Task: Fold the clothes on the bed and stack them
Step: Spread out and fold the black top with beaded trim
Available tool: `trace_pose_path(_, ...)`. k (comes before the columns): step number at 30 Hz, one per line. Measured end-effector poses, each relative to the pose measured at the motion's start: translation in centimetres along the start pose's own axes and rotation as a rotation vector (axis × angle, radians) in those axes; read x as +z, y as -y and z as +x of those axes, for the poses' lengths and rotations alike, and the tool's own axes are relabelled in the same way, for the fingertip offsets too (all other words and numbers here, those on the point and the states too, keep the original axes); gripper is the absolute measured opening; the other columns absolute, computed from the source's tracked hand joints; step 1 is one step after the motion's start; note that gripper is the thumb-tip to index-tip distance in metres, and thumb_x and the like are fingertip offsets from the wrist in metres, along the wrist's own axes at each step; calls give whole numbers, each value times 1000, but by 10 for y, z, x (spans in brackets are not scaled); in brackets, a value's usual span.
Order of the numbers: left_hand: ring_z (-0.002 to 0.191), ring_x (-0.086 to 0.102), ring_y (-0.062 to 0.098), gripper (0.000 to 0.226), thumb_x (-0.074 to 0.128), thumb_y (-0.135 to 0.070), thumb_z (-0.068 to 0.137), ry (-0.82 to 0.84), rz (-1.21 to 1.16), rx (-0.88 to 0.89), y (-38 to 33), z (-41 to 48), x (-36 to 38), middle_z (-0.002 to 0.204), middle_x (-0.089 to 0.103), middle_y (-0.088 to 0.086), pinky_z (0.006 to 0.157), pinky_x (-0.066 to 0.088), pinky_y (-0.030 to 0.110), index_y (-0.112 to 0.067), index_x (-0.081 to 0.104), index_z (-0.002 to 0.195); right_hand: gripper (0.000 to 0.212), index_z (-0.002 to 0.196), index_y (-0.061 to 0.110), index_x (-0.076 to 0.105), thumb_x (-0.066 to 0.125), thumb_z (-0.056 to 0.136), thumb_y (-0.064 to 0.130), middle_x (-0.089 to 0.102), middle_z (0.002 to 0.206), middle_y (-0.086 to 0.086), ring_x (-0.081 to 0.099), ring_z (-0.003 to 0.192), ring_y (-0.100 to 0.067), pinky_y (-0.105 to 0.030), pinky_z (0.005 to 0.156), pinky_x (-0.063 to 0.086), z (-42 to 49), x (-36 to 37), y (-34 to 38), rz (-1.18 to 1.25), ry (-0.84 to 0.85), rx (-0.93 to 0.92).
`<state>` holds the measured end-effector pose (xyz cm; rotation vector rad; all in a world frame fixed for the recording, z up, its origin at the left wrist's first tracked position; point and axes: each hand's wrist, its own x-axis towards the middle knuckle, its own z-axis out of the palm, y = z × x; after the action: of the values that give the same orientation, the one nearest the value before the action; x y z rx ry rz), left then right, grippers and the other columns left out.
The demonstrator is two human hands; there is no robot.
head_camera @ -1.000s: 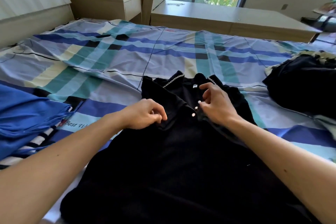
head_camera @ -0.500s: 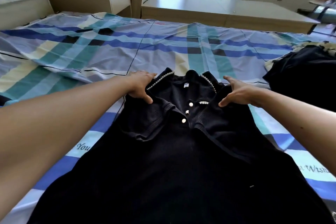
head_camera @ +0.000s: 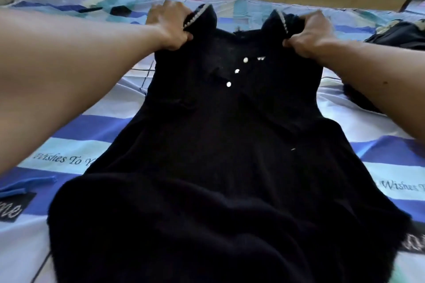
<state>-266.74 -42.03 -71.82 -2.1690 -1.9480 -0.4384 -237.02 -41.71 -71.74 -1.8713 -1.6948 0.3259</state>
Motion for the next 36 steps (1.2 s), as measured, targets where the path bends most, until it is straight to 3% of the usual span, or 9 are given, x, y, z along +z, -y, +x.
trace_pose_path(7, 79, 57, 28, 23, 74, -24, 84, -46, -342, 151, 26, -66, -47, 82, 61, 13, 70, 40, 33, -6, 61, 88, 37, 108, 16, 73, 81, 73, 9, 73, 103, -5, 70, 89, -18, -29, 87, 58, -62, -48, -6, 319, 115, -93)
trace_pose_path(12, 64, 51, 6, 21, 78, -23, 82, 125, -443, 317, 18, -169, -75, 72, 57, -12, 63, 37, 21, -24, 57, 84, 38, 102, 22, 73, 79, 74, -4, 74, 83, 11, 68, 74, -4, -24, 76, 59, -155, -77, -34, 442, 301, -202)
trace_pose_path(16, 82, 58, 12, 35, 71, -53, 68, 431, -157, 484, 14, -247, -61, 85, 56, -16, 74, 40, 32, -33, 57, 93, 45, 109, 22, 69, 88, 70, 11, 72, 103, 1, 69, 100, -24, -43, 95, 52, -211, -77, -74, -19, 630, -245)
trace_pose_path(18, 89, 52, 12, 47, 66, -63, 64, 355, -51, 509, 8, -277, -61, 95, 51, -13, 80, 40, 38, -33, 53, 98, 67, 122, 27, 56, 90, 65, 22, 58, 115, 2, 57, 110, -22, -43, 102, 44, -236, -79, -84, -315, 569, -362)
trace_pose_path(21, 80, 46, 12, 37, 70, -53, 72, 237, -167, 587, -15, -312, -76, 87, 46, -13, 74, 37, 31, -30, 45, 89, 55, 108, 28, 51, 85, 65, 24, 48, 103, 7, 53, 94, -17, -37, 89, 46, -274, -88, -69, -220, 403, -640)
trace_pose_path(23, 77, 46, 8, 34, 70, -50, 76, 331, -159, 633, -24, -329, -77, 83, 45, -15, 69, 39, 29, -33, 42, 86, 43, 95, 29, 52, 84, 68, 22, 49, 94, 13, 52, 85, -7, -20, 78, 43, -298, -90, -59, -132, 559, -755)
trace_pose_path(28, 103, 49, 14, 49, 66, -58, 82, 448, 88, 461, -15, -350, -53, 107, 46, -10, 83, 48, 34, -30, 50, 119, 67, 132, 43, 45, 78, 73, 47, 41, 130, 25, 41, 121, 1, -28, 105, 37, -325, -68, -76, -402, 870, -743)
trace_pose_path(31, 101, 47, 21, 52, 77, -30, 80, 348, 175, 389, -9, -352, -50, 112, 45, -1, 72, 54, 41, -20, 50, 124, 73, 138, 39, 45, 78, 73, 44, 41, 138, 20, 41, 126, -8, -34, 108, 36, -314, -69, -83, -495, 756, -762)
trace_pose_path(36, 82, 53, 27, 63, 61, 13, 69, 381, 202, 223, 3, -352, -44, 109, 37, 4, 60, 49, 43, -19, 43, 121, 29, 93, 36, 49, 72, 77, 43, 51, 102, 14, 55, 101, -15, -35, 88, 40, -305, -69, -94, -587, 608, -770)
